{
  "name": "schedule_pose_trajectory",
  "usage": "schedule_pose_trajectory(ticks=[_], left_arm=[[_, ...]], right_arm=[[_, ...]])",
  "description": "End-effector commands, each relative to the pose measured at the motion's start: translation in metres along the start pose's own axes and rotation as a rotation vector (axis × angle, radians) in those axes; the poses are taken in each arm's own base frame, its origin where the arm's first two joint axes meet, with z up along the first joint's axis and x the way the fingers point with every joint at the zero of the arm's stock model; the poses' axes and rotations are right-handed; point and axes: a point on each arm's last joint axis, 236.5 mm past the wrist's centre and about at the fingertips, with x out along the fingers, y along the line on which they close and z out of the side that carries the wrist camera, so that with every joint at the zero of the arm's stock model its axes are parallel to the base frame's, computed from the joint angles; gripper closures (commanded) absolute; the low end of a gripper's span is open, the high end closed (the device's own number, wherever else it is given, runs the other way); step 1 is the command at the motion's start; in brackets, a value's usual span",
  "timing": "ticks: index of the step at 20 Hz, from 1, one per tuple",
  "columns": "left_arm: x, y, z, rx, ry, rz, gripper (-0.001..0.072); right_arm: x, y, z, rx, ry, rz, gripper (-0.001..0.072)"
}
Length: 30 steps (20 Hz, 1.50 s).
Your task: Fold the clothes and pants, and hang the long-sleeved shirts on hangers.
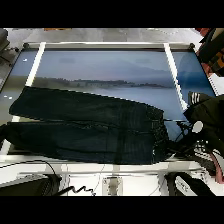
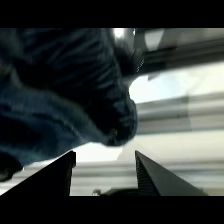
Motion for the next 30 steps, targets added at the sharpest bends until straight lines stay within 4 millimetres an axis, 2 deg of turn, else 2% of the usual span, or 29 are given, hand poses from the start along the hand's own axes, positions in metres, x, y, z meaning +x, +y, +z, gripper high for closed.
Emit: schedule_pose_trajectory(ticks=[1, 5, 6, 7, 8, 11, 13, 17, 19, 21, 23, 25, 27, 30], left_arm=[[0.0, 0.001, 0.001, 0.001, -0.003, 0.003, 0.0677], [0.0, 0.001, 0.001, 0.001, -0.005, 0.005, 0.0678], [0.0, 0.001, 0.001, 0.001, -0.005, 0.005, 0.0677], [0.0, 0.001, 0.001, 0.001, -0.005, 0.005, 0.0677], [0.0, 0.001, 0.001, 0.001, -0.005, 0.005, 0.0677], [0.0, 0.0, 0.002, -0.009, -0.006, 0.001, 0.0677], [-0.003, -0.016, 0.013, -0.046, -0.046, -0.068, 0.0678], [-0.024, -0.066, 0.056, -0.08, -0.176, -0.263, 0.0679], [-0.029, -0.075, 0.066, -0.09, -0.18, -0.279, 0.068], [-0.026, -0.083, 0.068, -0.092, -0.169, -0.281, 0.068], [-0.015, -0.091, 0.075, -0.099, -0.174, -0.262, 0.0681], [0.001, -0.097, 0.089, -0.171, -0.208, -0.219, 0.0681], [0.019, -0.113, 0.104, -0.171, -0.248, -0.184, 0.0681], [0.033, -0.144, 0.133, -0.131, -0.342, -0.146, 0.0681]], right_arm=[[0.011, -0.004, 0.009, 0.012, 0.009, -0.01, 0.0297], [0.025, -0.007, 0.011, 0.049, 0.033, -0.015, 0.0297], [0.029, -0.007, 0.011, 0.049, 0.035, -0.015, 0.0365], [0.029, -0.007, 0.014, 0.049, 0.022, -0.015, 0.0522], [0.028, -0.007, 0.019, 0.048, -0.003, -0.014, 0.0626], [0.014, -0.003, 0.023, 0.04, -0.045, -0.003, 0.0668], [-0.007, 0.0, 0.021, 0.024, -0.094, -0.001, 0.0668], [-0.075, 0.006, 0.012, 0.022, -0.304, -0.004, 0.0669], [-0.111, 0.009, 0.007, 0.044, -0.446, 0.007, 0.0669], [-0.144, 0.018, 0.01, 0.168, -0.594, 0.085, 0.0669], [-0.176, 0.037, 0.037, 0.239, -0.776, 0.223, 0.0669], [-0.197, 0.059, 0.069, 0.252, -0.864, 0.358, 0.0668], [-0.203, 0.071, 0.101, 0.291, -0.889, 0.443, 0.0668], [-0.204, 0.074, 0.154, 0.403, -0.923, 0.547, 0.0668]])
